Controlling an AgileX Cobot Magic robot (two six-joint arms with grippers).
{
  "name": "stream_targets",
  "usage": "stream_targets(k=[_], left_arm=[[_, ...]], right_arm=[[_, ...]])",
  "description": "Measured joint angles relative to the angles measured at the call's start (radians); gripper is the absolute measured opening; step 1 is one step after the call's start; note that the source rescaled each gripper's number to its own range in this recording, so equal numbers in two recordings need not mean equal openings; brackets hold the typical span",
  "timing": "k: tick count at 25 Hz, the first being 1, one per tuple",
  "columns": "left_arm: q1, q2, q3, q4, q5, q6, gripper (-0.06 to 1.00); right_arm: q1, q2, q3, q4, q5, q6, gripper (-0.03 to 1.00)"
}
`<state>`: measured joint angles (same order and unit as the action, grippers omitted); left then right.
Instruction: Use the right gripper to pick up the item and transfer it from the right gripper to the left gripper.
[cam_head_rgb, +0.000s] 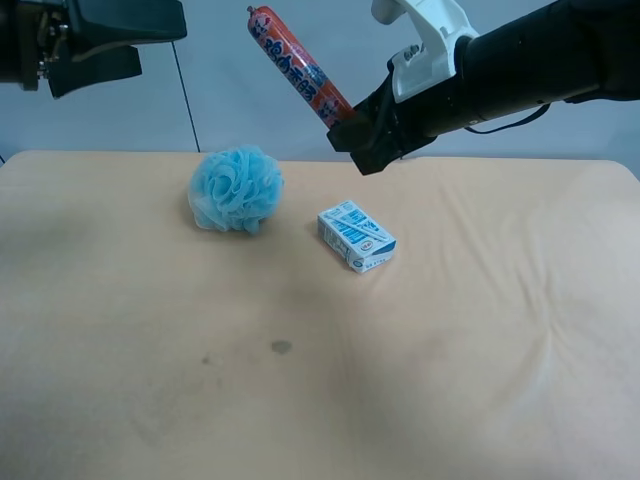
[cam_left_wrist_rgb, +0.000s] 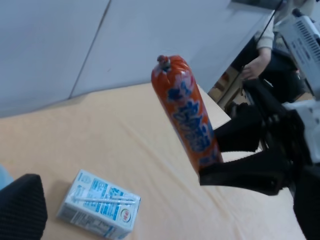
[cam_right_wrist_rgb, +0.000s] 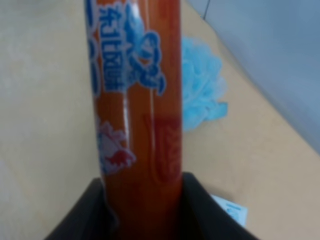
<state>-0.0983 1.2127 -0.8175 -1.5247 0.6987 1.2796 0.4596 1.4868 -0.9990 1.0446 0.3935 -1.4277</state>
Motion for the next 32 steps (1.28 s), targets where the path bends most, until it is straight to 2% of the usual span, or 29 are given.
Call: stream_targets(k=[3,5,12,16,23,28,32], left_arm=[[-0.077,0.049,-0.038,-0.009,-0.044,0.043,1.00],[-0.154,0.074,-0.066,-0.012,-0.122,0.079,1.00],[-0.388,0.105,-0.125,-0.016,-0.488,0.196,1.00],[-0.463,0.108,-0.158,-0.019,-0.557,0.206,1.00],[-0.510,0.159,-0.221,-0.024,-0.611,0.210,1.00],[-0.514,0.193,-0.228,-0.026,-0.604,0.210,1.00],[-0.514,0.198,-0.240,-0.040,-0.604,0.210,1.00]], right_arm=[[0.000,0.000,0.000,0.062,0.014,-0.047,0.00],[0.000,0.000,0.000,0.111,0.023,-0.085,0.00],[0.000,0.000,0.000,0.197,0.044,-0.147,0.00],[0.000,0.000,0.000,0.205,0.047,-0.150,0.00],[0.000,0.001,0.000,0.262,0.050,-0.175,0.00],[0.000,0.001,0.000,0.394,0.123,-0.306,0.00],[0.000,0.001,0.000,0.459,0.135,-0.358,0.00]])
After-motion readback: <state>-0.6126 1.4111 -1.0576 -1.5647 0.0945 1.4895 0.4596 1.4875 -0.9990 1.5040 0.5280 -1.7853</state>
